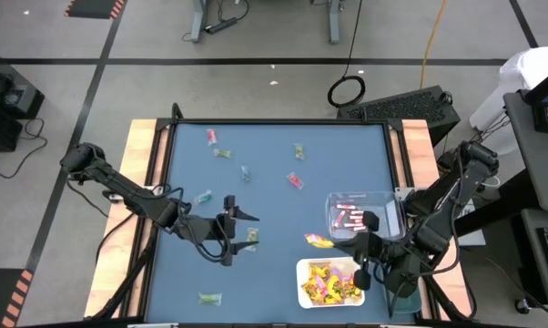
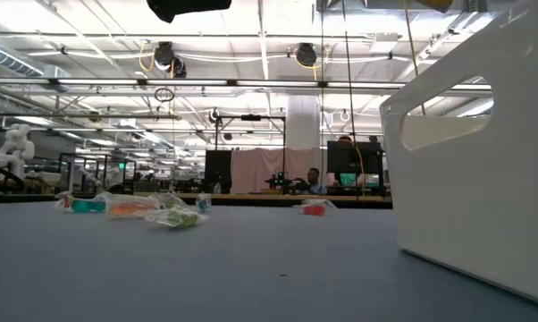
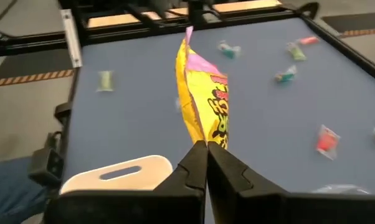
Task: Sort candy
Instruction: Put the yellow candy into the white bin
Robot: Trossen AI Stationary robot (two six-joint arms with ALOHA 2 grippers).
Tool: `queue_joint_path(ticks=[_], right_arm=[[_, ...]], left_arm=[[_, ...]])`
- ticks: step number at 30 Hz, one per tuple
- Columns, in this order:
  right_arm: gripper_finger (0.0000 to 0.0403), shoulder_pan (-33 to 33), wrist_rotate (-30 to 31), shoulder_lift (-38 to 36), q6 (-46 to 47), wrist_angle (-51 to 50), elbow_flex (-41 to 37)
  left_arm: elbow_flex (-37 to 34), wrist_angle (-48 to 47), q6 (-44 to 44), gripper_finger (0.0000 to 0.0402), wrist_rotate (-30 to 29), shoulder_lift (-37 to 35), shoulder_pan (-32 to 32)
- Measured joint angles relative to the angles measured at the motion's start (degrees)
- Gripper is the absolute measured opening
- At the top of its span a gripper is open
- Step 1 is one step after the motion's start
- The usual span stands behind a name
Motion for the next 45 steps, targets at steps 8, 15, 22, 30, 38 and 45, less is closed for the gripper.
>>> queue_joint_path(ticks=[8, 15, 22, 30, 38, 45], right_arm=[[0.0000, 2.10, -4.65, 2.69, -7.39, 8.11, -0.28], [0.0000, 5.83, -4.85, 3.54, -11.70, 10.87, -0.28], [0.0000, 8.64, -4.97, 3.54, -10.68, 10.65, -0.28], [0.0000, 8.84, -11.25, 4.08, -2.30, 7.38, -0.24], [0.0000, 8.84, -17.43, 10.03, 6.73, 6.54, -0.21], [0.0000, 6.42, -23.46, 15.18, 13.73, 3.40, -0.19]], left_arm=[[0.00, 0.00, -1.45, 0.0290, 0.04, 0.00, -1.41], [0.00, 0.04, -1.43, 0.0290, 0.04, 0.00, -2.19], [0.00, 0.60, -1.56, 0.0290, 0.04, 0.00, -2.19], [0.00, 1.46, -1.56, 0.0290, 0.04, -0.02, -2.22], [0.00, 1.35, -2.65, 0.0290, 0.10, -0.02, -2.73], [0.00, 1.31, -2.91, 0.0290, 0.09, -0.02, -2.96]])
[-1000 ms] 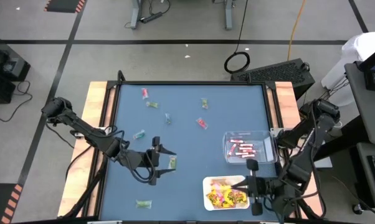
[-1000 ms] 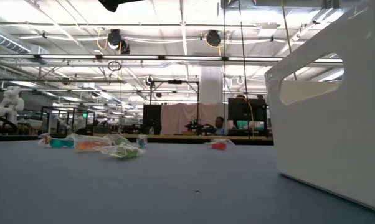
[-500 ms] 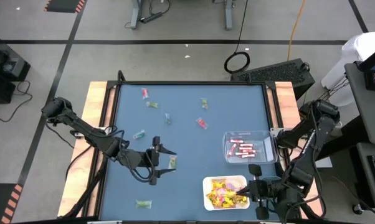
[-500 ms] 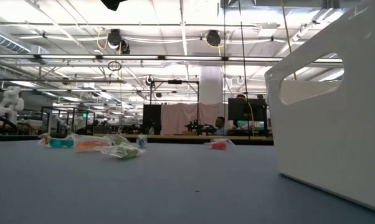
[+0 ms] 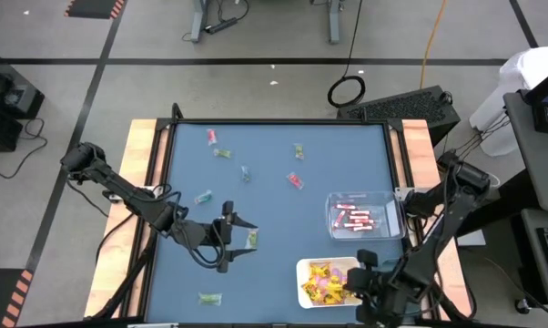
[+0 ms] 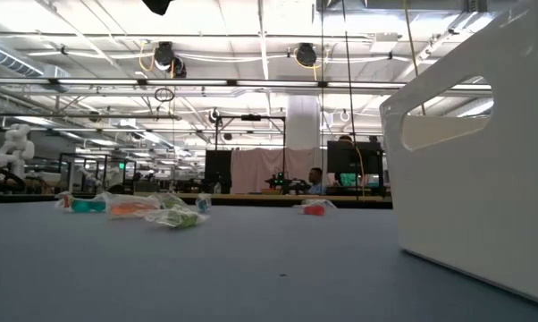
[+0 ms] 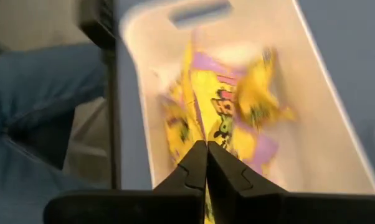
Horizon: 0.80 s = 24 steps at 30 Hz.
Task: Sort candy
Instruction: Put the yellow candy into the white bin
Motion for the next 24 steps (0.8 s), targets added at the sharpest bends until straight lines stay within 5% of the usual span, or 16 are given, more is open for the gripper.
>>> queue_joint_path(ticks=[10, 24], right_arm=[[0.0035, -3.68, -16.07, 3.95, 11.73, 1.92, 0.02], [0.0041, -3.97, -12.18, 3.41, 7.99, 0.04, 0.50]], left_arm=[[0.00, -0.18, -0.04, 0.0290, 0.00, 0.00, 0.00], [0.00, -0.51, 0.13, 0.0290, 0.00, 0.00, 0.00]])
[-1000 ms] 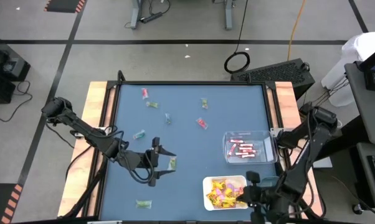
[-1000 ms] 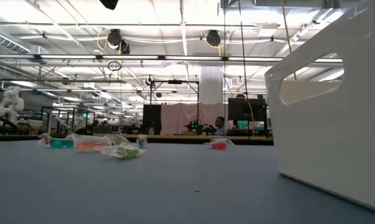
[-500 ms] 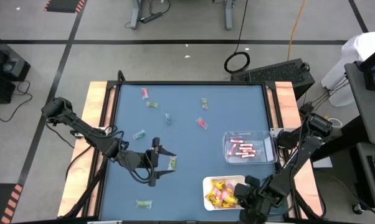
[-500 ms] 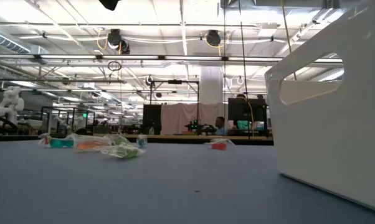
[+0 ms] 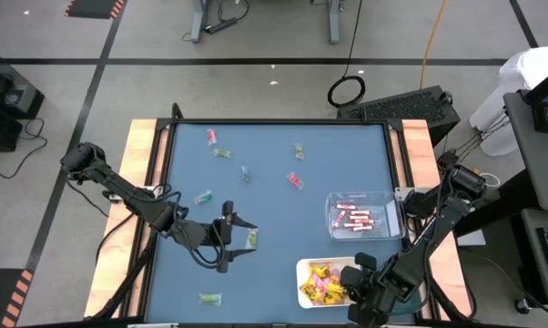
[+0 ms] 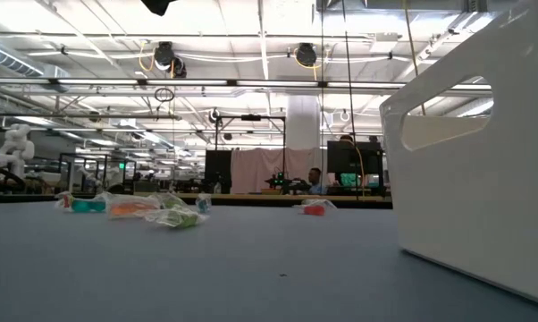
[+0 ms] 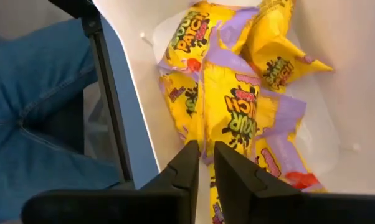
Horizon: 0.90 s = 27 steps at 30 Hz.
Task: Sort candy
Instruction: Put the yellow candy into the white bin, then put the green gummy into the blue bin
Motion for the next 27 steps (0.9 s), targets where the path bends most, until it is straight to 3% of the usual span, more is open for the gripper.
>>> queue_joint_path(ticks=[5, 11, 16, 22, 27], right_arm=[[0.0076, -0.39, -0.17, 0.01, -2.33, 0.13, 0.00], [0.0178, -0.75, -0.93, -0.31, -2.62, -1.41, 0.50], [0.0238, -0.74, -1.74, -0.62, -2.53, -6.70, 6.91], [0.0237, -0.18, 6.71, -0.73, -7.08, -10.37, 14.03], [0.0187, 0.07, 8.70, 0.34, -4.90, -15.01, 13.57]], left_arm=[[0.00, 0.03, 0.17, 0.0290, 0.00, 0.00, 0.00], [0.00, 0.03, 0.17, 0.0290, 0.00, 0.00, 0.00], [0.00, 0.18, 0.13, 0.0290, 0.00, 0.68, 0.00], [0.00, 0.01, -0.24, 0.0290, 0.00, 3.52, 0.00], [0.00, 0.22, -0.26, 0.0290, 0.00, 4.41, 0.00]])
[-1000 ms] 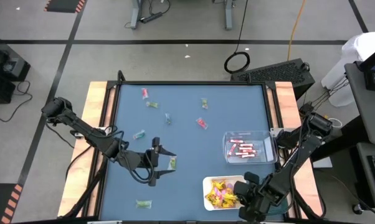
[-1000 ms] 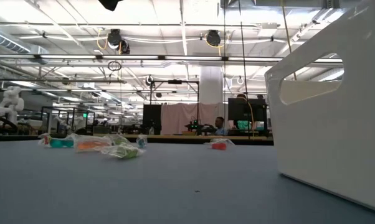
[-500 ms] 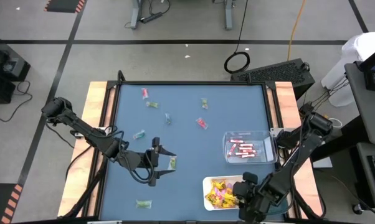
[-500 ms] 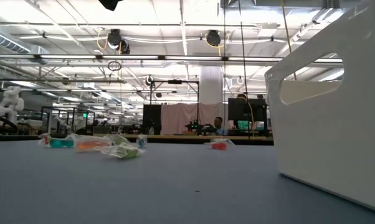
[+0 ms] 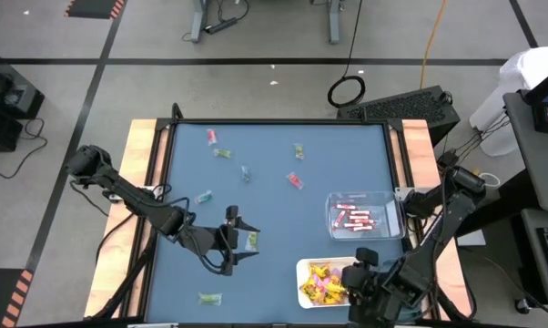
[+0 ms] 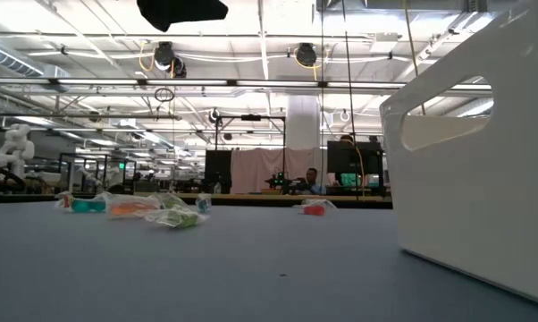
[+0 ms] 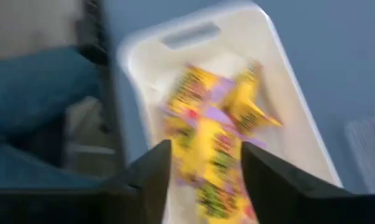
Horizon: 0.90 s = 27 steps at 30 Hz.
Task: Sort candy
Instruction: Put the green gummy into the blue bin
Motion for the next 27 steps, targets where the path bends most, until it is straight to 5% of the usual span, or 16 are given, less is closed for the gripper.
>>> queue_joint_path(ticks=[10, 19, 27], right_arm=[[0.0013, -0.94, -5.51, 7.63, -2.19, 5.20, -1.85], [0.0021, -1.73, -7.20, 6.98, -2.69, 9.58, -1.83], [0.0009, 0.96, 2.99, 3.52, -8.26, 13.64, -1.74]], left_arm=[[0.00, 0.39, -1.46, 0.0290, 0.00, 0.01, 0.00], [0.00, 0.14, -1.52, 0.0290, 0.00, 0.03, -0.01], [0.00, -8.30, -11.39, 0.0290, 2.58, 0.03, -4.01]])
